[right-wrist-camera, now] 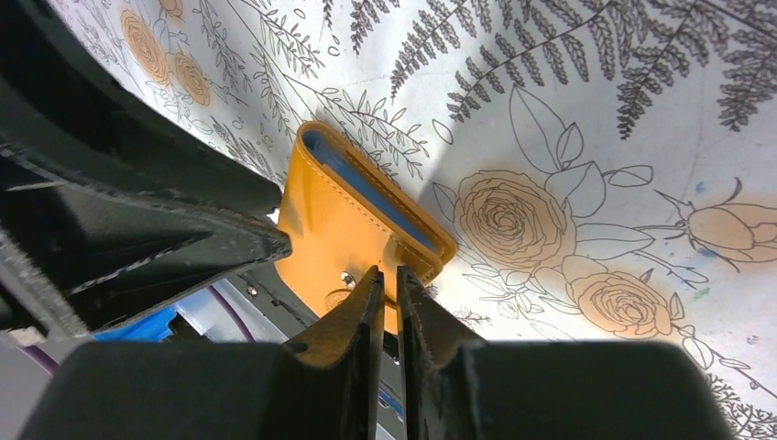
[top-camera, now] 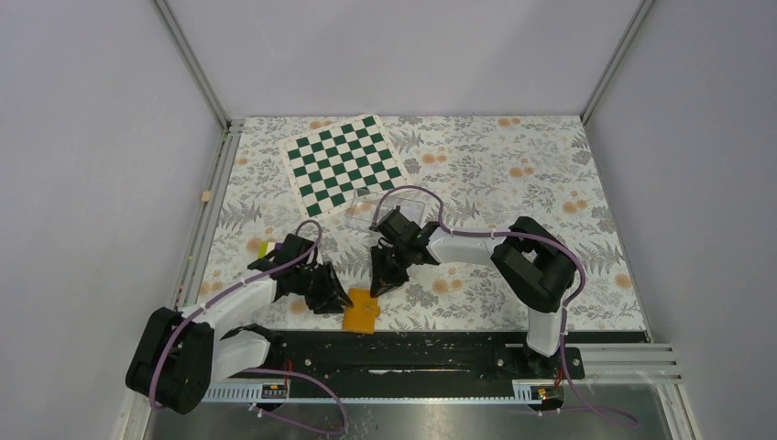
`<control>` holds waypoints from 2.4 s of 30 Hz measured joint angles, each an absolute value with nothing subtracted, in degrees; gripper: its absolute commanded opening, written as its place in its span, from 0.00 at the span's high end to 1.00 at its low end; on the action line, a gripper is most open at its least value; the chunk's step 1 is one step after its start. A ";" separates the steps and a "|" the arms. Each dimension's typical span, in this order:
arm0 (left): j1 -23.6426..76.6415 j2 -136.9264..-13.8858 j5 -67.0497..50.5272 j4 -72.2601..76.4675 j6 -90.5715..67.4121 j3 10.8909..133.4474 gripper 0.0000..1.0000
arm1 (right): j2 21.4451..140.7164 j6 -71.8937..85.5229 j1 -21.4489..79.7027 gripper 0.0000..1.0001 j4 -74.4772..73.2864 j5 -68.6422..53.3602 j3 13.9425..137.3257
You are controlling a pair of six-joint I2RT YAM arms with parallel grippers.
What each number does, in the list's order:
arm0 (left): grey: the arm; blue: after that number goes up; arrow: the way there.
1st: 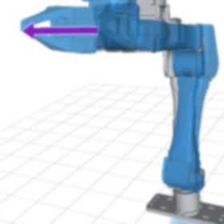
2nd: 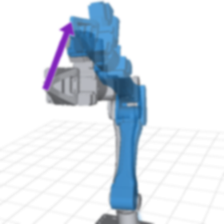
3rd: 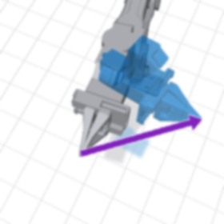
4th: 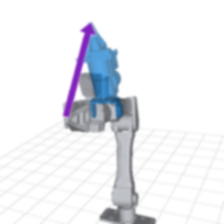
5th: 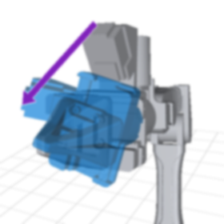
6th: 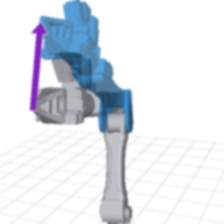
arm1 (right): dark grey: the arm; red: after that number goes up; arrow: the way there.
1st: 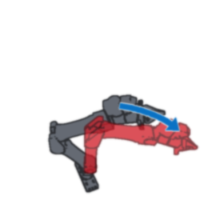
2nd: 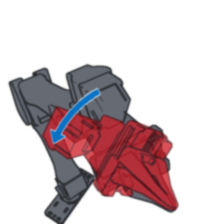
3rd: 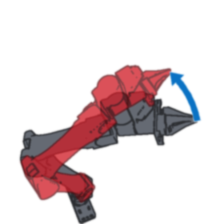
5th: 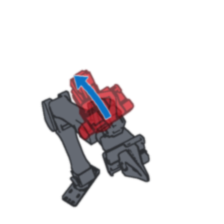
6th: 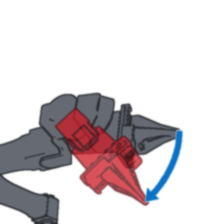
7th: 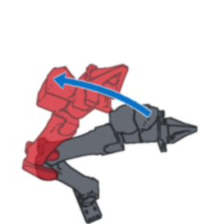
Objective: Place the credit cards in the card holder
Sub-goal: Close the card holder at the center of the board.
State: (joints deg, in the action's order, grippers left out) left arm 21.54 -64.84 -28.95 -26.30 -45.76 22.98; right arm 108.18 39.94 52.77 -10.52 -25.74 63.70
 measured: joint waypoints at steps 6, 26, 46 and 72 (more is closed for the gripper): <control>22.52 -59.83 -27.99 -29.23 -45.65 26.00 0.65 | 108.14 39.90 52.60 0.83 -11.33 -25.96 63.70; 30.00 -70.94 -30.44 -20.88 -46.76 28.49 0.76 | 108.81 39.92 52.60 0.87 -10.85 -27.70 63.53; 31.09 -73.54 -30.92 -22.87 -44.80 30.35 1.00 | 108.92 39.90 52.60 0.87 -10.87 -27.70 63.46; 31.59 -73.38 -23.70 -29.34 -39.33 33.10 1.00 | 110.59 39.53 52.60 0.89 -11.57 -27.75 63.46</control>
State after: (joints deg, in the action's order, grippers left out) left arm 31.59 -73.38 -23.70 -29.34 -39.33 33.10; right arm 110.59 39.53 52.60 -11.57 -27.75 63.46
